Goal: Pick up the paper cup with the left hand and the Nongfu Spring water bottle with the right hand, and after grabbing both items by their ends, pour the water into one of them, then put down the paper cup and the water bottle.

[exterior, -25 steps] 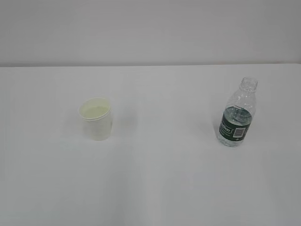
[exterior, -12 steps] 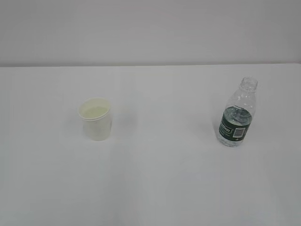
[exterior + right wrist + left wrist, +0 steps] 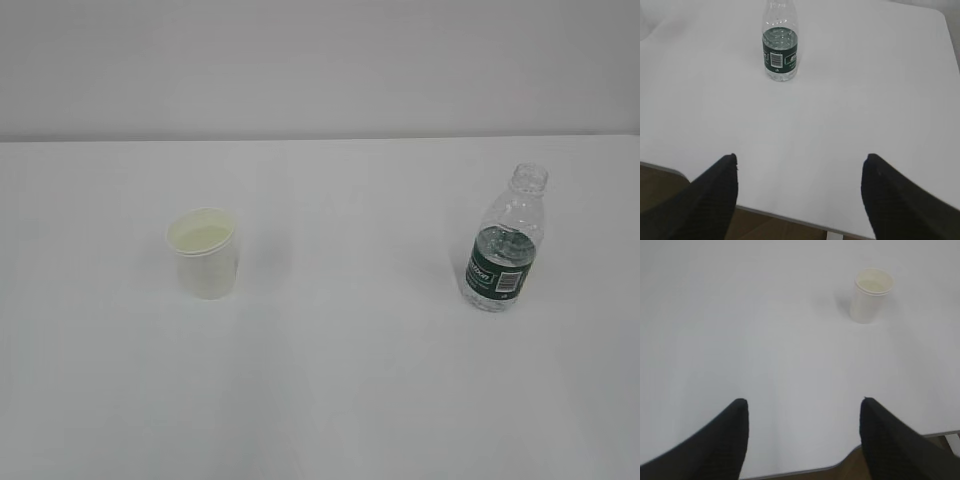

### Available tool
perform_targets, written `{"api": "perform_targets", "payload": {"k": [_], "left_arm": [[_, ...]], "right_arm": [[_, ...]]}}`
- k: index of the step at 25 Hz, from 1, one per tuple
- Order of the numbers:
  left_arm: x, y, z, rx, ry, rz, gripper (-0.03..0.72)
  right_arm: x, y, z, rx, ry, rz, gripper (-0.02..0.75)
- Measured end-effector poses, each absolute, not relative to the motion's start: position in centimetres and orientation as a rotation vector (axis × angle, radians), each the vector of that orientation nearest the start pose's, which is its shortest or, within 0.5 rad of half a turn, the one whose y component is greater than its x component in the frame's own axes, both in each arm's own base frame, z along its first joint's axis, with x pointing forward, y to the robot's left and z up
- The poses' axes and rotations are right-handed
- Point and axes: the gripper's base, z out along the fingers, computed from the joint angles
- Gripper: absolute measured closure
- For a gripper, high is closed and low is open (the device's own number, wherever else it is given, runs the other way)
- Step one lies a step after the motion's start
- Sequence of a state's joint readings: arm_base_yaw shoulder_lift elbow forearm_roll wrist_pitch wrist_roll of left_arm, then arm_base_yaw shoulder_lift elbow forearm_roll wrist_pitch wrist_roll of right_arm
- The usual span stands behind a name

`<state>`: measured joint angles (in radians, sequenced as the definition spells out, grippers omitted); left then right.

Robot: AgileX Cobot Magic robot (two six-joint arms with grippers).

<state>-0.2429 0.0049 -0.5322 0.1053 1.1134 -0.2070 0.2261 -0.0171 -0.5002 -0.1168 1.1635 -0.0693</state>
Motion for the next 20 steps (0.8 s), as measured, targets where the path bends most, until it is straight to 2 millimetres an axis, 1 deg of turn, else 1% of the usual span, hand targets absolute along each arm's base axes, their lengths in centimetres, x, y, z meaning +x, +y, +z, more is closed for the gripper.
{"api": "perform_targets", "payload": {"k": [20], "left_arm": [[-0.8,1.08,28.23,0.027,2.068,-0.151,0.194]], "right_arm": [[-0.86,-1.19,26.91,-0.296,2.094,-0.046,0.164]]}}
